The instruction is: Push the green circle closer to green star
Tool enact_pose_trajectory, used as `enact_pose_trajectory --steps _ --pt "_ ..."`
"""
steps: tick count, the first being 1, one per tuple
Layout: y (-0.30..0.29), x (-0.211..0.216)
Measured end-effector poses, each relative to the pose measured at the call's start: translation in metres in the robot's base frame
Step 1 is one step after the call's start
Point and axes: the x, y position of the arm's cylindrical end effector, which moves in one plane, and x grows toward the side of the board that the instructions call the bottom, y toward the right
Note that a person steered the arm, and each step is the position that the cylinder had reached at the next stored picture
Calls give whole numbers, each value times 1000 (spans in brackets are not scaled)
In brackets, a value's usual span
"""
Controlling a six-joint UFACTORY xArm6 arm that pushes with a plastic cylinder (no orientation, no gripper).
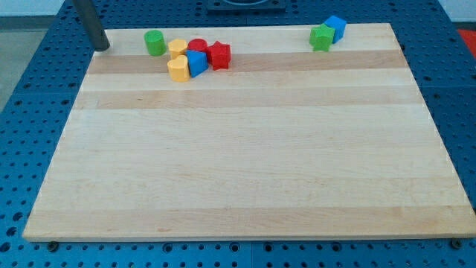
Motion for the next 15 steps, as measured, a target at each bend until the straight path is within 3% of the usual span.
enact_pose_trajectory --steps 2,4,7,8,9,10,12,13,15 --pt "61 8" --pt "69 9" --pt "200 8" --pt "195 8" --pt "155 5" --pt "163 -10" --pt "272 -25" --pt "283 -25" --pt "228 -9"
